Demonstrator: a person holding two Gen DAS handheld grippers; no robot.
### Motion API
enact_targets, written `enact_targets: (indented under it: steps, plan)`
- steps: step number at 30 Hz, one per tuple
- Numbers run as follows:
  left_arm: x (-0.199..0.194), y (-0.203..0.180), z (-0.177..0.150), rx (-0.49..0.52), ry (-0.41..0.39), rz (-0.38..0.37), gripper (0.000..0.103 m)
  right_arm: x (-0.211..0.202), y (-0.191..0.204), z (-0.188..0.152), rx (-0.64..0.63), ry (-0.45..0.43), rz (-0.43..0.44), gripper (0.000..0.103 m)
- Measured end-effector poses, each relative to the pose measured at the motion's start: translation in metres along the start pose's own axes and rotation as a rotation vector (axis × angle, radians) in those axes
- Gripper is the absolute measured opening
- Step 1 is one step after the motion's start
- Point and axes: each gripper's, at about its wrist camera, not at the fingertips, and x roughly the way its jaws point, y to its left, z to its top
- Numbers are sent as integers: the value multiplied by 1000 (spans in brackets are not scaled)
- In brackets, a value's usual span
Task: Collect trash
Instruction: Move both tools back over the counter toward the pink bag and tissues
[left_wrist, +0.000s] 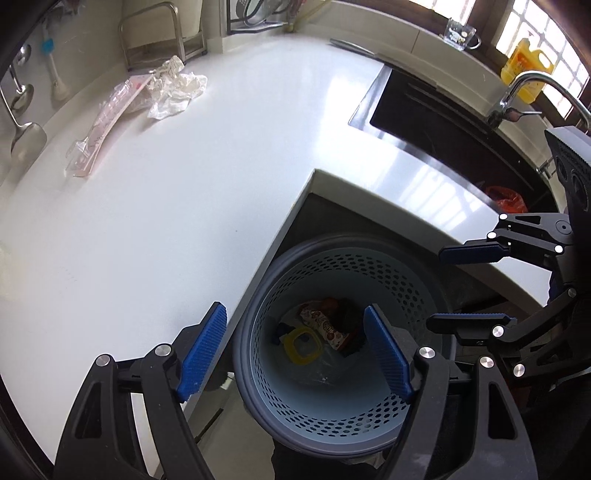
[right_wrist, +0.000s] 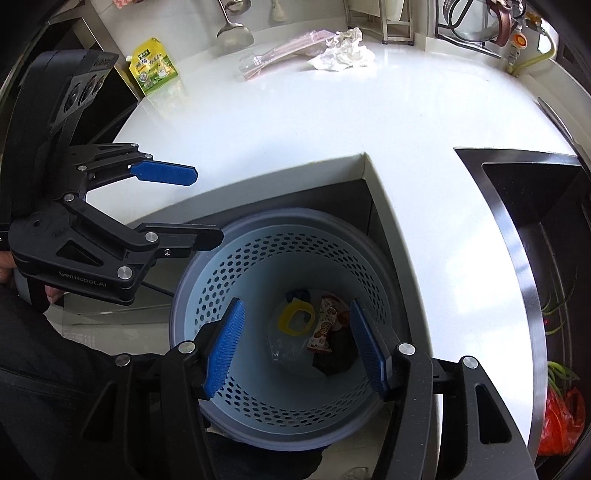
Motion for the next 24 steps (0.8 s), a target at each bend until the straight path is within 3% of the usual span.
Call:
enact_targets:
  steps: [11,24]
  plan:
    - [-48,40,33,-134,-139,17,79,-36,5,48,-12,-148,-10,66]
    - [-70,101,68,-222,-231,130,83,-47,-9,121,-37,-255,-74,71]
